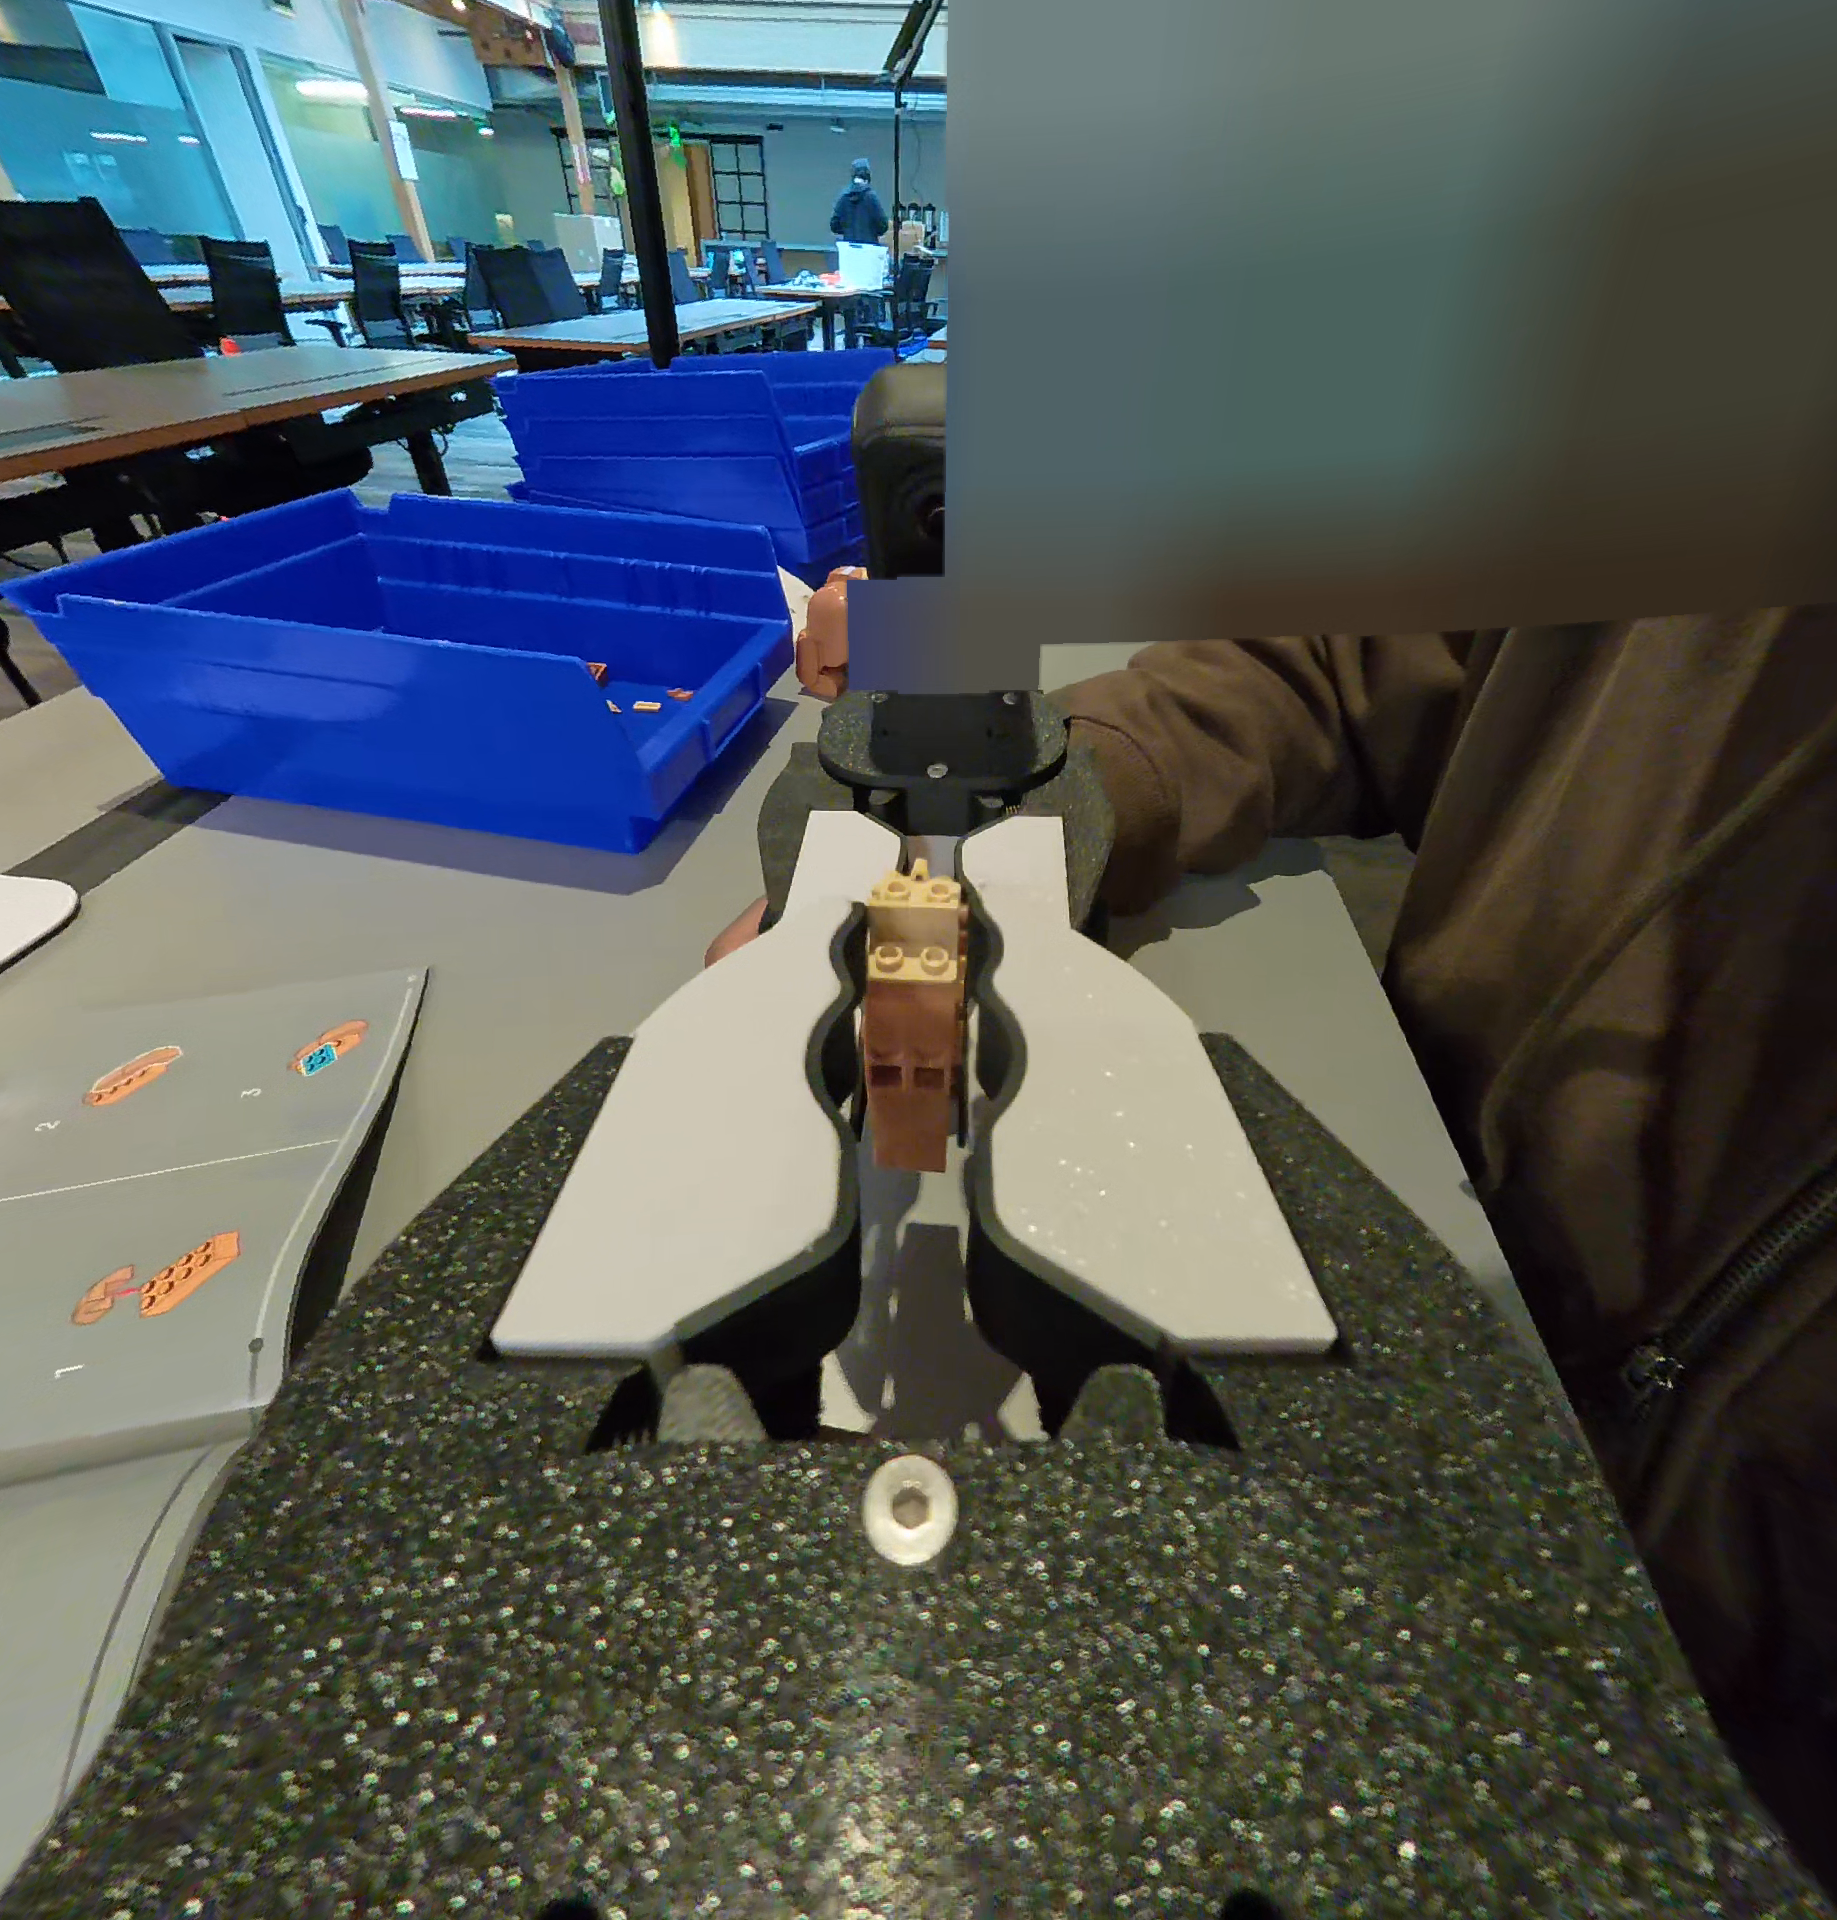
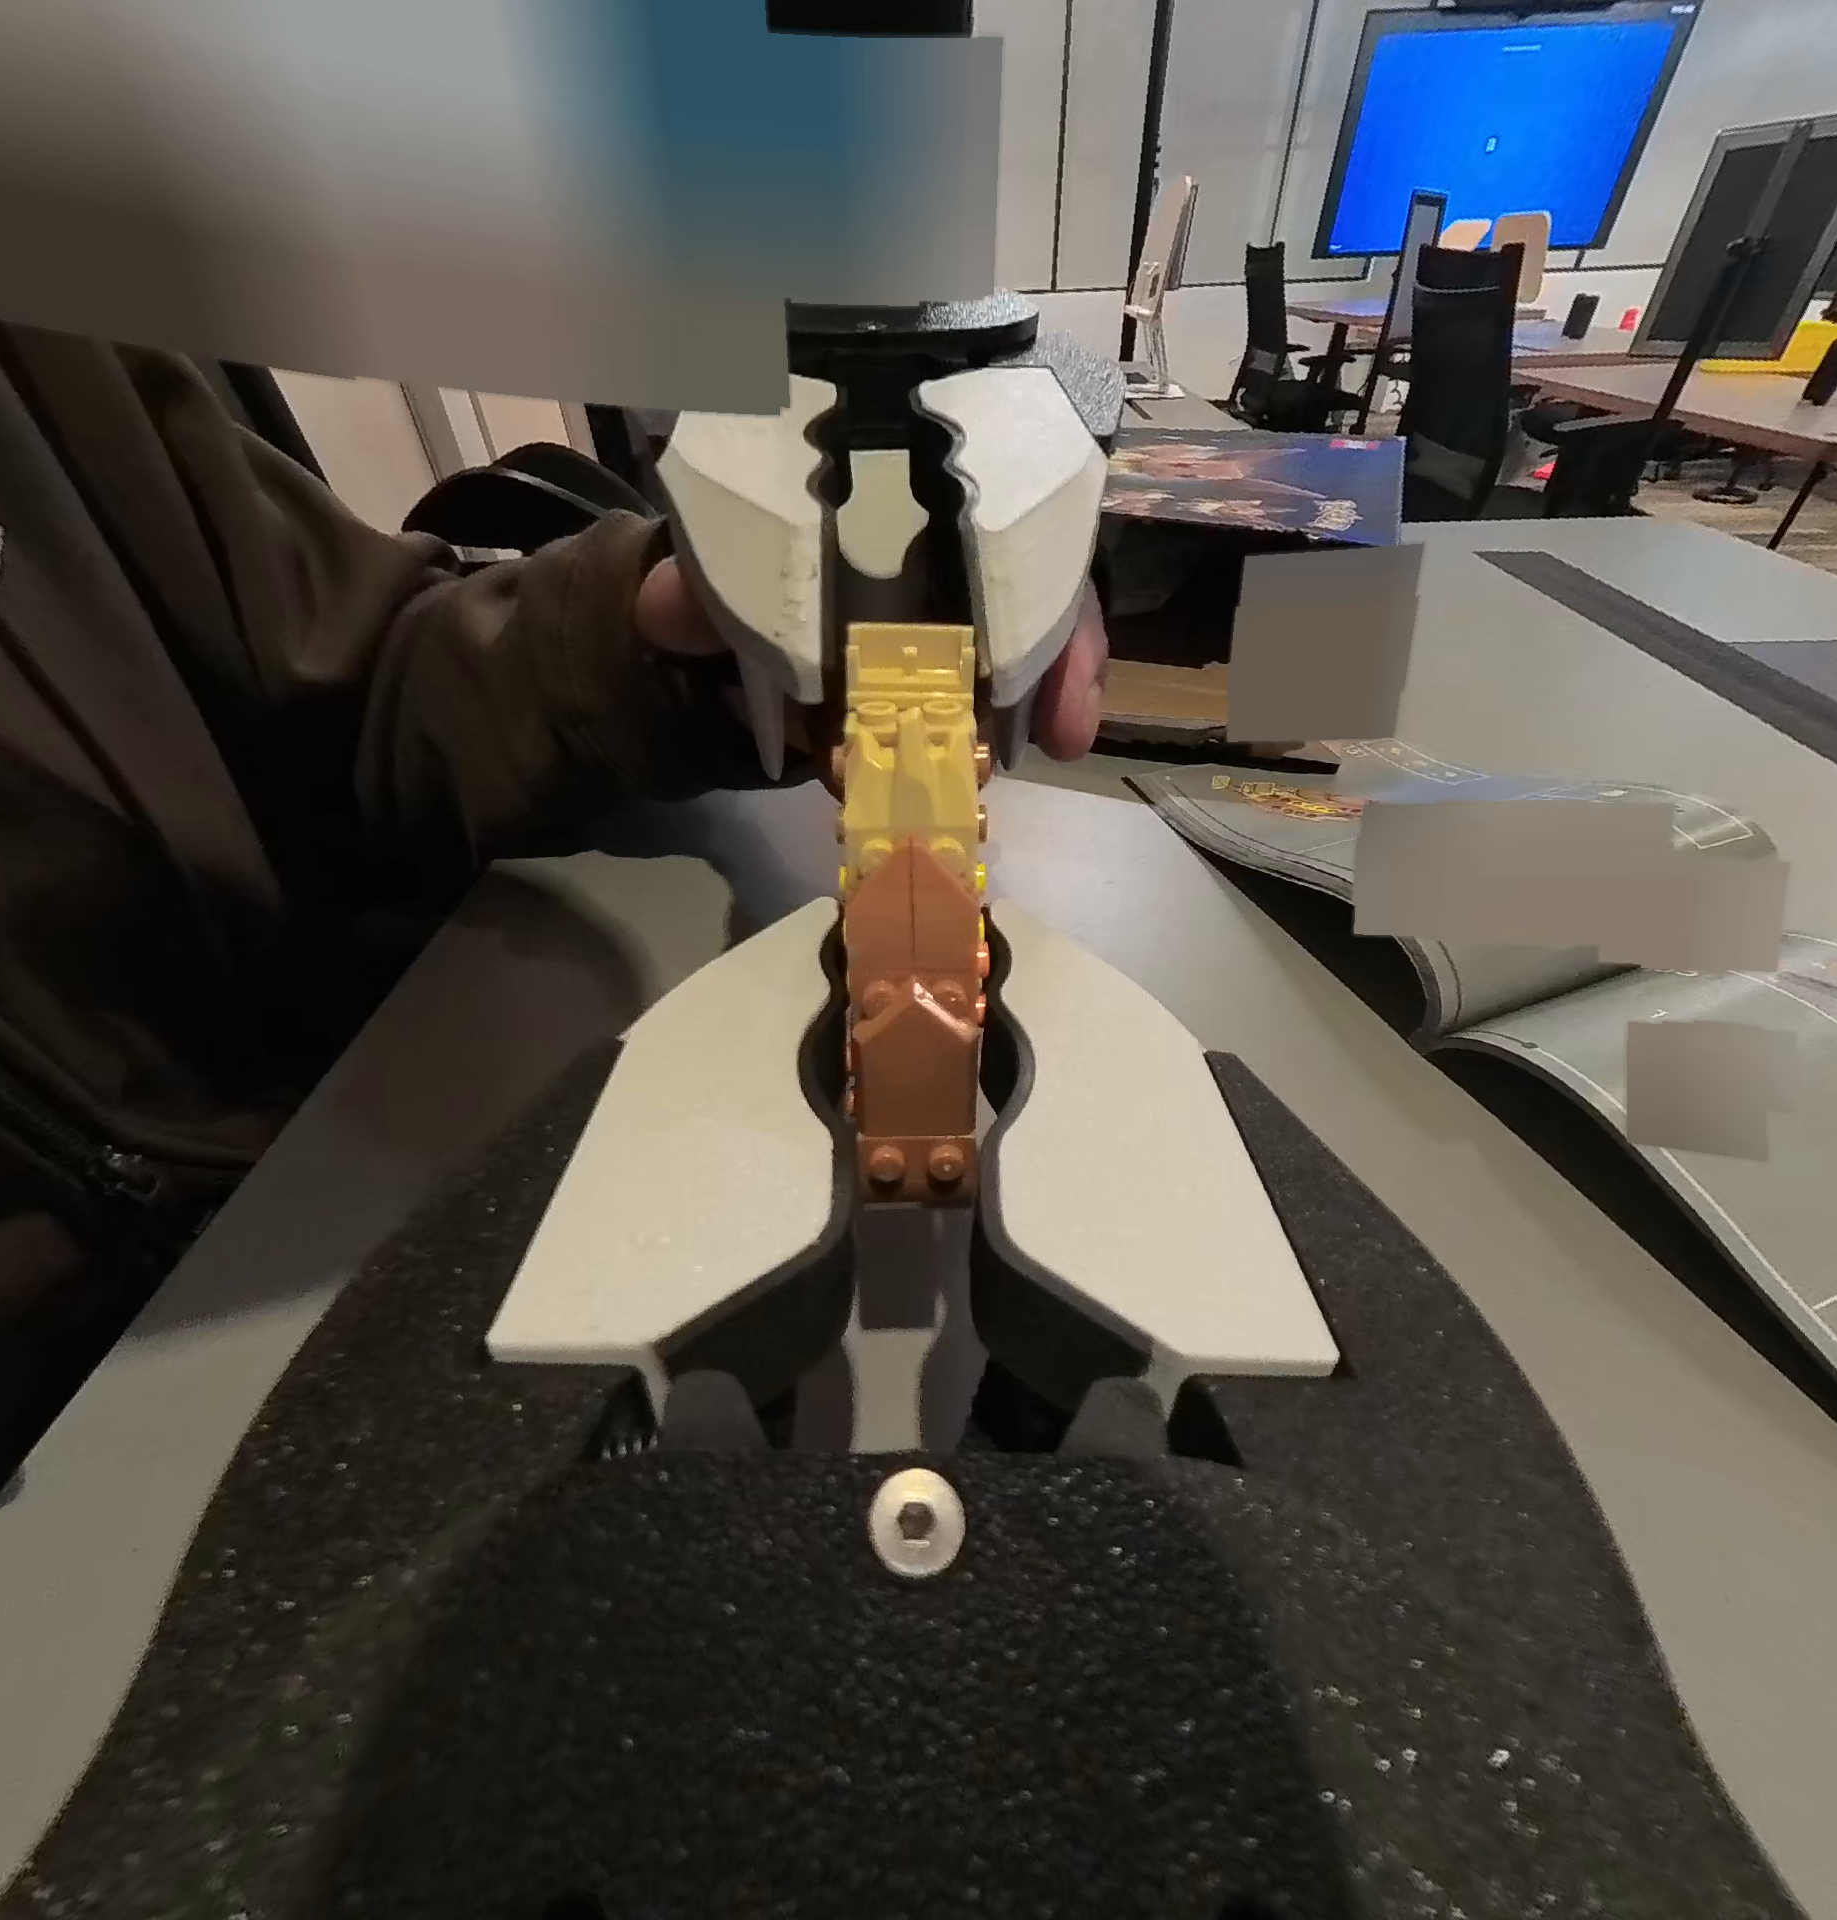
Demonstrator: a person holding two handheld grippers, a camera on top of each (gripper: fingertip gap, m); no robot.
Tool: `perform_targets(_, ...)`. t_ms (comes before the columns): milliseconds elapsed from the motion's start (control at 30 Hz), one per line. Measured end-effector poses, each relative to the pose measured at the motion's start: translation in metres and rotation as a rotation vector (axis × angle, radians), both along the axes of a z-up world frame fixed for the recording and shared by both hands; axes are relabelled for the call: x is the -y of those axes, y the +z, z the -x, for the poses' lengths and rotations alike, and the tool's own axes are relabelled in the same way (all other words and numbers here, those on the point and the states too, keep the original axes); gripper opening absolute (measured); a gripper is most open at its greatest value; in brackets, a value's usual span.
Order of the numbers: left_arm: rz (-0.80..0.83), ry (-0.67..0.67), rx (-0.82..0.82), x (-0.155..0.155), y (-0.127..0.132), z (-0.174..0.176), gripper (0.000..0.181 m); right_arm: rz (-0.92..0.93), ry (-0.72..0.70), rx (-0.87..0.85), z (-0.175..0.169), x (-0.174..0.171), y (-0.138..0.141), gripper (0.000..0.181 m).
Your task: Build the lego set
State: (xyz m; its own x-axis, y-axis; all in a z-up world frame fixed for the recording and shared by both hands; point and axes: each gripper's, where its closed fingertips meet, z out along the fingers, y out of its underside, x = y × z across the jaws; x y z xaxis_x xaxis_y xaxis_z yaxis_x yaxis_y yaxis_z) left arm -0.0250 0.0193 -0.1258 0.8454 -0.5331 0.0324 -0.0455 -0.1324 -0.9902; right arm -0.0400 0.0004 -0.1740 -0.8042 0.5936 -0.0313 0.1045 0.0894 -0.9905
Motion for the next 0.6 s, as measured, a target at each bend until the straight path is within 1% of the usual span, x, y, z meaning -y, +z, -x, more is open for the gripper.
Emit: perform_targets(600,-0.001,0.055,-0.084,-0.0029,-0.0043,-0.0003,0.017,-0.043,-0.043,-0.017,0.0035,-0.002,-0.0024,0.021)
